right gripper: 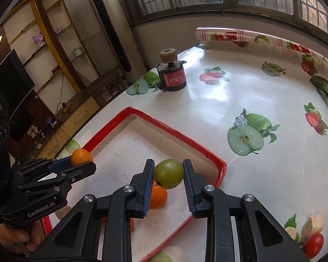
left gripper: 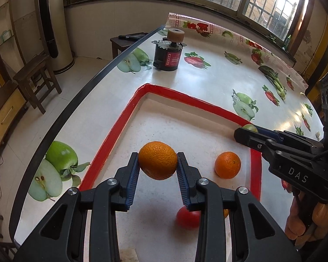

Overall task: Organize fruits
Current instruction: 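Lower the orange and green fruit into the tray and open both tools, then withdraw both open tools from the tray toward the cork and tomato cluster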

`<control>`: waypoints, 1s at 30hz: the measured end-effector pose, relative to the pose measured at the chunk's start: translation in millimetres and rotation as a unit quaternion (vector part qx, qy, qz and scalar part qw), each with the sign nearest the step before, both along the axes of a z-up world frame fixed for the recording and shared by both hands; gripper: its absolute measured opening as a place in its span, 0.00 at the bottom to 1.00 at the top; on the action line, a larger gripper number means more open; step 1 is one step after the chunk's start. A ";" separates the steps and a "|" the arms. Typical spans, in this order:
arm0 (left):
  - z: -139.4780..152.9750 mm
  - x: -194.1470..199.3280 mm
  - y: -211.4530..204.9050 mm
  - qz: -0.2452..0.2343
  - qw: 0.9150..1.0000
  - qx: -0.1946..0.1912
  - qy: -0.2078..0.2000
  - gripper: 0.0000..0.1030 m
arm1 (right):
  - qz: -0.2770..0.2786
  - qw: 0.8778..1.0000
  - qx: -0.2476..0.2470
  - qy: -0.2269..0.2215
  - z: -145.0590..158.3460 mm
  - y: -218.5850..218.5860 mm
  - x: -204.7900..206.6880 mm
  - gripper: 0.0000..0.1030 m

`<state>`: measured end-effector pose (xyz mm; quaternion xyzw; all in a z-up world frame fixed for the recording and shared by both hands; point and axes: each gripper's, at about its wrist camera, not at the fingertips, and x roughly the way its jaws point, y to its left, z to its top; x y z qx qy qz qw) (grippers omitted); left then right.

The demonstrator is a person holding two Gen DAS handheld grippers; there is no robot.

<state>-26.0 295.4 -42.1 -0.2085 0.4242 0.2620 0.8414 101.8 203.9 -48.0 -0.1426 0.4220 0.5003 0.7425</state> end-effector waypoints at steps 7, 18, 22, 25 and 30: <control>-20.6 8.8 6.0 0.006 1.000 -0.011 0.023 0.30 | -0.007 1.000 -0.018 0.011 -23.9 12.7 10.2 0.26; -21.0 -1.3 6.3 0.028 0.999 -0.018 0.024 0.40 | 0.004 1.000 -0.020 0.005 -26.2 14.1 5.3 0.45; -12.6 -7.9 2.2 0.036 0.999 -0.012 0.017 0.59 | 0.007 1.000 -0.009 -0.002 -16.7 6.1 0.3 0.51; -7.9 -12.9 -0.3 0.040 0.999 -0.012 0.013 0.59 | 0.006 1.000 -0.007 -0.002 -13.2 -0.6 -1.4 0.51; 2.2 -21.7 -9.3 0.042 0.999 -0.006 0.002 0.59 | 0.004 1.000 0.006 -0.002 -2.8 -20.8 -9.1 0.51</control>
